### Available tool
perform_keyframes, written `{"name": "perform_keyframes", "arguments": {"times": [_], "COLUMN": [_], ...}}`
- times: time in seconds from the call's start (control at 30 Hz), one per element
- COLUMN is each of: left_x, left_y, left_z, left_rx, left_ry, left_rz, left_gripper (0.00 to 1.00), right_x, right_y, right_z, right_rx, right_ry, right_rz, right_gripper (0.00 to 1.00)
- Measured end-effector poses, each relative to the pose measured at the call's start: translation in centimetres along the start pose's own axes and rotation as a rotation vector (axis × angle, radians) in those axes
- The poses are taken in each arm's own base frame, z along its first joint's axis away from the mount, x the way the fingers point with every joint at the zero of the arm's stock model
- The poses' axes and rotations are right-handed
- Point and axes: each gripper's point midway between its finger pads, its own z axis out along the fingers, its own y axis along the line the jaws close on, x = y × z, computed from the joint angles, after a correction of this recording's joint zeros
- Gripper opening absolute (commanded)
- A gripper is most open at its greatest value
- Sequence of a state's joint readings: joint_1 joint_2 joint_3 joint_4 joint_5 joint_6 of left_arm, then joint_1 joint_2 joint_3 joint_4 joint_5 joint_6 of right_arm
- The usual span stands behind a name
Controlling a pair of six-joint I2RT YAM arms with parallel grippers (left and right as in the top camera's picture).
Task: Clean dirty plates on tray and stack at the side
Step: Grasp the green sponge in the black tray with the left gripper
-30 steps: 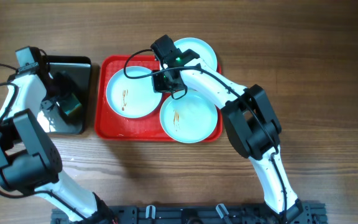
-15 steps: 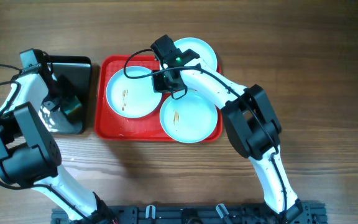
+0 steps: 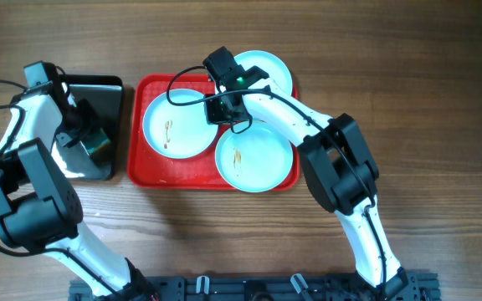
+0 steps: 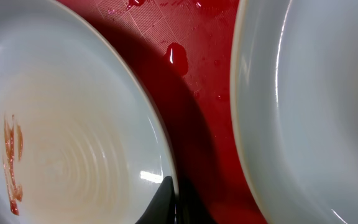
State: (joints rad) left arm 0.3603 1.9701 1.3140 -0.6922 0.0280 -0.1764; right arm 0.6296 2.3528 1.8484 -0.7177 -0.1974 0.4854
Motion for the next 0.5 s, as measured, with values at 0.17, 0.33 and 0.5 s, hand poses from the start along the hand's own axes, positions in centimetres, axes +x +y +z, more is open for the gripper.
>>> {"name": "perform_keyframes", "arguments": {"times": [0.17,0.33,0.5], "left_x": [-0.32,-0.48,-0.38], "left_y": [-0.11,-0.14,-0.25], "left_z": [-0.06,-0.07,-0.08], "left_rx": [0.004,0.005,0.012], "left_ry": [-0.012,-0.018,-0.013], "left_rz": [0.009,0.011,0.011], "left_gripper": [0.04,0.04,0.04], "right_x": [0.00,0.00,0.00], "right_y": [0.00,0.00,0.01], "right_z": [0.00,0.00,0.00], "right_rx": [0.000,0.000,0.000], "right_ry": [0.000,0.000,0.000], "right_rz": [0.000,0.000,0.000], "right_gripper": [0.04,0.04,0.04]}}
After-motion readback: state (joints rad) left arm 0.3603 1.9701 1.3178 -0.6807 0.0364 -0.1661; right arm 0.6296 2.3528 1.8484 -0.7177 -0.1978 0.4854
